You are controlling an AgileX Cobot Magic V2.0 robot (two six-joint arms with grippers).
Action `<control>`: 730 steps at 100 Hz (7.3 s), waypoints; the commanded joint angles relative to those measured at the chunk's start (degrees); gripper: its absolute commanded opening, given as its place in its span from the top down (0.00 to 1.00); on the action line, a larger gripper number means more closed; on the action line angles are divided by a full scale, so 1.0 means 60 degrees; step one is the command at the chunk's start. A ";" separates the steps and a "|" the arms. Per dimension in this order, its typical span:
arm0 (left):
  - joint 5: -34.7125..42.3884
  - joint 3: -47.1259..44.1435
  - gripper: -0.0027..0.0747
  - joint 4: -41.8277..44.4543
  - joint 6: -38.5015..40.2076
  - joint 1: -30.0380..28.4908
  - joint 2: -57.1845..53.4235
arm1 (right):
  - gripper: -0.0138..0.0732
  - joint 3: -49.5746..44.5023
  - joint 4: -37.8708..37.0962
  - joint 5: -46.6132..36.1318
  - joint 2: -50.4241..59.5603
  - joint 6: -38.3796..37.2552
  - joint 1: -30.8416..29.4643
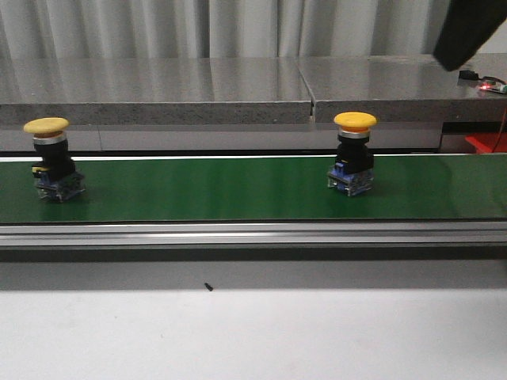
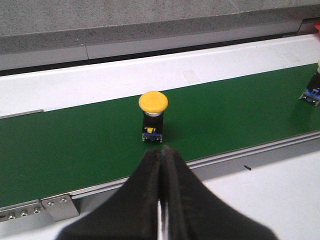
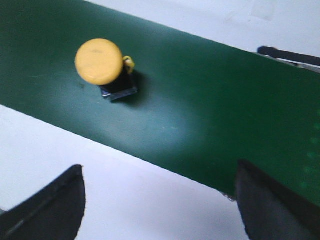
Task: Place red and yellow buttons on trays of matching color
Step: 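Lower the right gripper onto the first yellow button at the belt's far end, then carry the yellow button into the yellow tray and open the right gripper, then grasp the second yellow button at the belt's far end with the right gripper, then lower the yellow button into the yellow tray and release the right gripper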
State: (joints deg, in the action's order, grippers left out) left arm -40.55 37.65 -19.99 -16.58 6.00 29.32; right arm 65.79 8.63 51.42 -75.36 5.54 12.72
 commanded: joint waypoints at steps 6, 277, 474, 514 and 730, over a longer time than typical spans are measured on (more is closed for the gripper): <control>0.0579 0.0253 0.99 -0.0199 0.0034 0.0079 0.0039 | 0.14 0.0909 0.0704 -0.0234 -0.0896 0.0581 0.0062; 0.0614 0.0253 0.99 -0.0199 0.0034 0.0079 0.0039 | 0.23 -0.1299 0.0926 -0.4328 -0.1993 0.0732 -0.6297; 0.0614 0.0253 0.99 -0.0199 0.0034 0.0079 0.0039 | 0.76 -0.0379 0.2669 -0.3227 -0.2169 0.2871 -0.1026; 0.0614 0.0253 0.99 -0.0199 0.0034 0.0079 0.0039 | 0.81 -0.1840 0.2498 -0.3289 -0.0262 0.2871 -0.2480; 0.0614 0.0253 0.99 -0.0199 0.0034 0.0079 0.0039 | 0.26 -0.3264 0.2684 -0.7658 -0.1056 0.2834 -0.7708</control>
State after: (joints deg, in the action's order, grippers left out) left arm -40.55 37.65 -19.99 -16.58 6.00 29.32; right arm 44.73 24.32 7.43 -86.45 22.07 -33.08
